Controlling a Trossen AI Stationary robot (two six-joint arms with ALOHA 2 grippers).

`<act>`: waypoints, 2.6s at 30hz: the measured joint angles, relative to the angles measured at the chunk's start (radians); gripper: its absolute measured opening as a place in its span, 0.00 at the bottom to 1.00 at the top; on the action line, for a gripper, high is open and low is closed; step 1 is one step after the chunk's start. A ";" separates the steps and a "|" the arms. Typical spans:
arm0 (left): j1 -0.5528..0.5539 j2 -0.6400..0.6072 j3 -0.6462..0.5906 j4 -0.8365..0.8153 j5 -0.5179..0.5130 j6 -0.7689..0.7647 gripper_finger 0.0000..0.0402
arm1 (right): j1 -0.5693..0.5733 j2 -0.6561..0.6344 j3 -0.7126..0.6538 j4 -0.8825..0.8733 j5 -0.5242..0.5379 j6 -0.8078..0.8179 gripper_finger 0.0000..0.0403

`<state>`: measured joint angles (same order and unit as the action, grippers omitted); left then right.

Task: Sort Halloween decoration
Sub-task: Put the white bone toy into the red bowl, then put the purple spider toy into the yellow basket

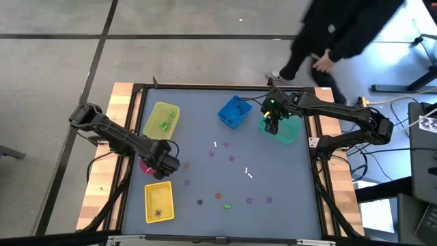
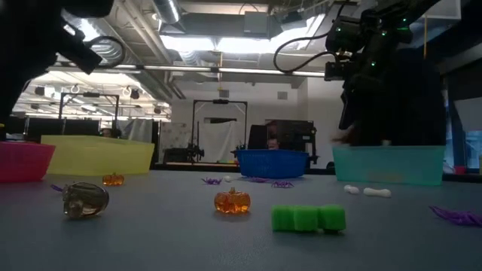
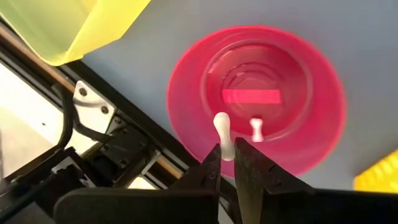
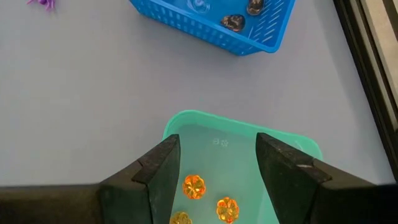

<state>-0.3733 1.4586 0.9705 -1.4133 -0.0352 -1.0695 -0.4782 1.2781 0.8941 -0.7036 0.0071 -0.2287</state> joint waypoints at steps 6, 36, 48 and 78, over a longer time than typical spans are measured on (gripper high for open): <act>0.001 0.000 -0.019 0.001 0.000 0.000 0.09 | 0.000 0.000 0.000 0.000 0.000 0.000 0.52; 0.156 0.000 0.114 0.202 -0.008 0.249 0.33 | 0.000 0.000 0.000 -0.001 0.000 -0.004 0.52; 0.109 0.012 0.115 0.589 -0.003 0.400 0.33 | 0.000 0.000 0.000 0.000 0.000 -0.004 0.52; -0.035 0.292 0.096 0.749 -0.002 0.609 0.33 | 0.000 0.000 0.000 0.000 0.000 -0.004 0.52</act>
<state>-0.4084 1.7504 1.0668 -0.6642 -0.0377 -0.4606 -0.4778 1.2781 0.8944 -0.7040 0.0071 -0.2328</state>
